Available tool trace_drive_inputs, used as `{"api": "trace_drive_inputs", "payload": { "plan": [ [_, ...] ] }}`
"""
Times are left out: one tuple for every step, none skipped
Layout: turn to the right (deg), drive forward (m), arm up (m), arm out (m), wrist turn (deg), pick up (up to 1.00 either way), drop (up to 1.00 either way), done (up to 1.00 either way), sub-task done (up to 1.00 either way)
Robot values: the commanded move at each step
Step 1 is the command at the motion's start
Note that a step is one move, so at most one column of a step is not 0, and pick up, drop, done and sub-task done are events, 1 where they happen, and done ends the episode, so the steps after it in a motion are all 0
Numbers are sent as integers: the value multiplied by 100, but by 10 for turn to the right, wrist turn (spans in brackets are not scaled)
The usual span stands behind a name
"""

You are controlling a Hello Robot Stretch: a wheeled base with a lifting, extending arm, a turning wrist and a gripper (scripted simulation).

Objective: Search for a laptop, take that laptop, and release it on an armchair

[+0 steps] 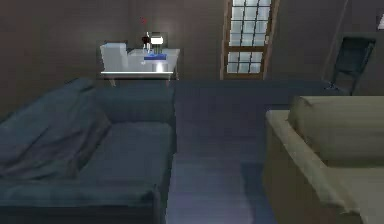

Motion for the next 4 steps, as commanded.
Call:
{"api": "trace_drive_inputs", "payload": {
  "plan": [
    [450, 0, 0, 0, 0, 0, 0, 0, 0],
    [450, 0, 0, 0, 0, 0, 0, 0, 0],
    [0, 5, 0, 0, 0, 0, 0, 0, 0],
    [0, 100, 0, 0, 0, 0, 0, 0, 0]
  ]
}}
